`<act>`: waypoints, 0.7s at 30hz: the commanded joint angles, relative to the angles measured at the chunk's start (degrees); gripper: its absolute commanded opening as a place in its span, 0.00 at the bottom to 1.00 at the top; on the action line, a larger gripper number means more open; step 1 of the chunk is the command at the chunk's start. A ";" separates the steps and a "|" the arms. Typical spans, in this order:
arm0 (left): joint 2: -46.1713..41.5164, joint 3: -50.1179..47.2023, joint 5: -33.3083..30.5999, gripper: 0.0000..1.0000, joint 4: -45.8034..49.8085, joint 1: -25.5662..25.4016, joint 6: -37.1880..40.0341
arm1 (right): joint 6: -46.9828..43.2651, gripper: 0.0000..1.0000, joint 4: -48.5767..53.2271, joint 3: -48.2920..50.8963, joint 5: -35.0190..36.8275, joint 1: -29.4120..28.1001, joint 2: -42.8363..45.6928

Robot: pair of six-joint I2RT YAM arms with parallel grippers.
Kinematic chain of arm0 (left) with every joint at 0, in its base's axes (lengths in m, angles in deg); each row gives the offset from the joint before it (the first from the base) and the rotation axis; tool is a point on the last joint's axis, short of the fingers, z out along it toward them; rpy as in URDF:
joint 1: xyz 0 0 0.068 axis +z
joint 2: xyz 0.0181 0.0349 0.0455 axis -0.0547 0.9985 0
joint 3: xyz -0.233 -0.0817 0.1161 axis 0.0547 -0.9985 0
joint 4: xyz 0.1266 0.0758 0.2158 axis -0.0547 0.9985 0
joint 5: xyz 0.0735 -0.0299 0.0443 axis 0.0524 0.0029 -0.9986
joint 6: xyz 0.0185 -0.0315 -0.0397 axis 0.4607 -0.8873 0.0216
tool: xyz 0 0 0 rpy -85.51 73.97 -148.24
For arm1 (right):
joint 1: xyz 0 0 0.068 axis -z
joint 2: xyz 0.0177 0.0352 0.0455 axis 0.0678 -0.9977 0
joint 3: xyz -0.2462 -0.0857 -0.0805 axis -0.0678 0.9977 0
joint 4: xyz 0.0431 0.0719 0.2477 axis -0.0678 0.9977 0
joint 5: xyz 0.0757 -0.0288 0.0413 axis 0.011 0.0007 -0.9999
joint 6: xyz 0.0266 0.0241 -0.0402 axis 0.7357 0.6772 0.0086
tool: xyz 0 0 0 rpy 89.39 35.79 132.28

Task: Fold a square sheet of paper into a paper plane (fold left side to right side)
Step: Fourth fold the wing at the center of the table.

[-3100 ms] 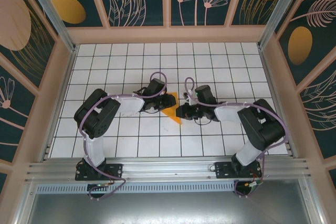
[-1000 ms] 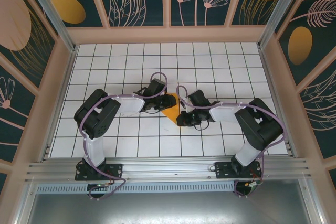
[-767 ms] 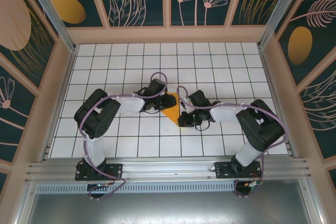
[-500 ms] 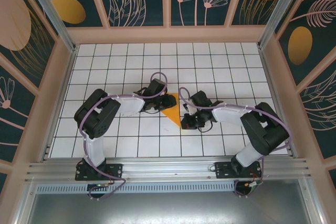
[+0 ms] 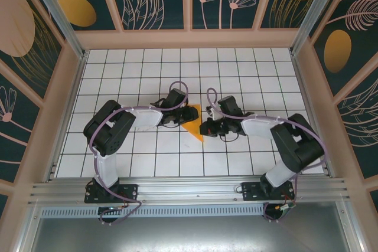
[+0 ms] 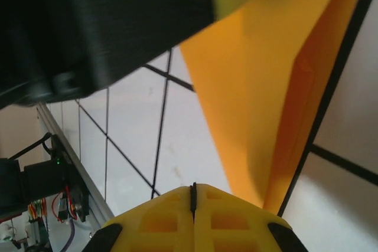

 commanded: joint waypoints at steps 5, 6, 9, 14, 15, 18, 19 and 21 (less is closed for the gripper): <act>0.61 -0.40 -1.73 0.38 3.68 0.07 1.05 | 0.41 0.04 -2.00 -2.06 2.46 0.11 -5.91; 0.44 -0.41 -1.60 0.39 3.55 0.03 1.04 | 0.13 0.04 -0.96 -1.92 3.32 0.11 -6.12; -0.05 -0.08 -1.85 0.39 3.86 0.07 1.25 | -0.37 0.04 0.56 -0.88 5.06 0.15 -6.12; -2.25 1.22 -2.31 0.41 3.97 0.60 2.69 | -0.96 0.00 2.83 1.17 7.25 0.19 -6.24; -3.31 1.10 -1.82 0.43 2.93 0.67 3.20 | -1.16 0.00 3.12 1.59 7.58 0.19 -6.33; -6.26 0.50 0.16 0.45 -0.73 0.70 4.42 | -1.57 0.00 3.57 2.31 7.91 0.19 -7.11; -7.13 0.03 1.35 0.45 -2.14 0.65 4.30 | -1.64 0.00 3.76 2.35 8.01 0.15 -7.33; -8.27 -1.42 3.47 0.45 -4.97 0.64 3.95 | -1.95 0.00 4.11 2.22 8.26 0.23 -7.67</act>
